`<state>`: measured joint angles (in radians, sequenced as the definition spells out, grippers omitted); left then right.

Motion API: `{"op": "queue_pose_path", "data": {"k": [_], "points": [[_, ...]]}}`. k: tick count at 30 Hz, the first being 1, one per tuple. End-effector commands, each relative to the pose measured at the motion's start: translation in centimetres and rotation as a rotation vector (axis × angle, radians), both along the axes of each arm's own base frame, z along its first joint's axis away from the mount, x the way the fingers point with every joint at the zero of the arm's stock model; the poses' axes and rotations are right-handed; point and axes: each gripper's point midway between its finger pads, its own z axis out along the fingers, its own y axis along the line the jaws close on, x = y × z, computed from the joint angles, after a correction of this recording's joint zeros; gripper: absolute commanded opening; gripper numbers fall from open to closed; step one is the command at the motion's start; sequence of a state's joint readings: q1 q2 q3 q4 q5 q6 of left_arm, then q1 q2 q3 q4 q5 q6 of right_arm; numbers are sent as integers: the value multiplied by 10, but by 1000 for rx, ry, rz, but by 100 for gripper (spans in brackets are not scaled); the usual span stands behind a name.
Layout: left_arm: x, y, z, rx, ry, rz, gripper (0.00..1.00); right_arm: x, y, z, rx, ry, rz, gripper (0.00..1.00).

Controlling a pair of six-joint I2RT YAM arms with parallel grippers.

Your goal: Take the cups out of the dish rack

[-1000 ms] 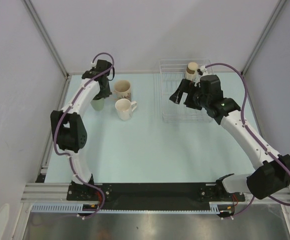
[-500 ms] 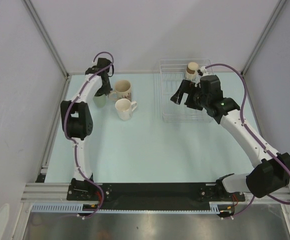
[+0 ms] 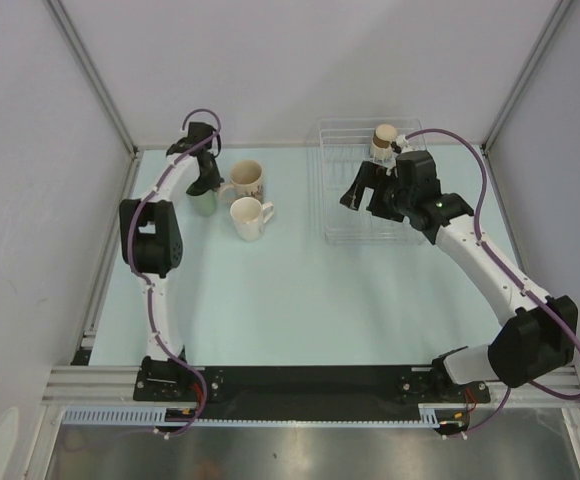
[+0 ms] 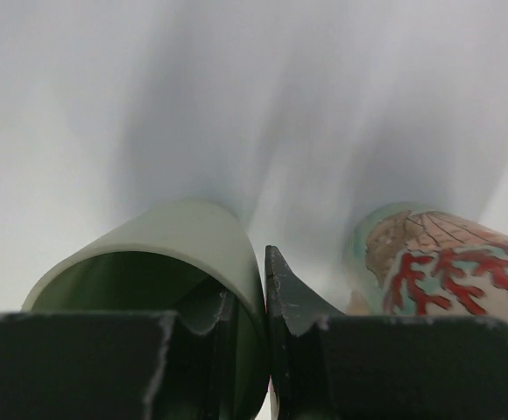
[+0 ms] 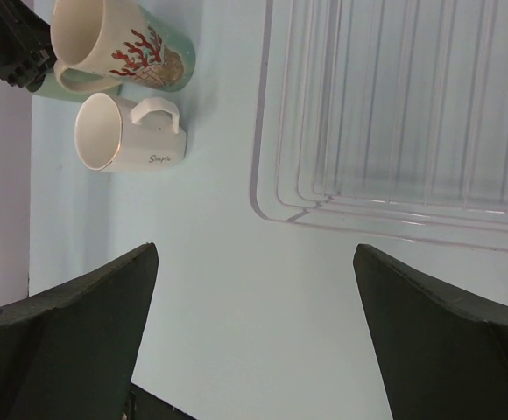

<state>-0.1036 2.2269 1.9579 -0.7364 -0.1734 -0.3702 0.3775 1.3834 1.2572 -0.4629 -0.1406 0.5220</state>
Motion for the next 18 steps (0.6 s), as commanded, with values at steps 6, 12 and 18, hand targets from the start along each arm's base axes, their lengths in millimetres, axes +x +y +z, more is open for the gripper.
{"op": "queue_pose_path", "data": {"k": [6,12,18], "points": [[13,14,8,-58,-73,34,0,3,2,5,8,-17,13,100],[11,12,10,-39,-75,33,0,5,4,5,8,-17,15,100],[13,15,29,-24,-107,46,24,6,7,3,17,-12,24,100]]}}
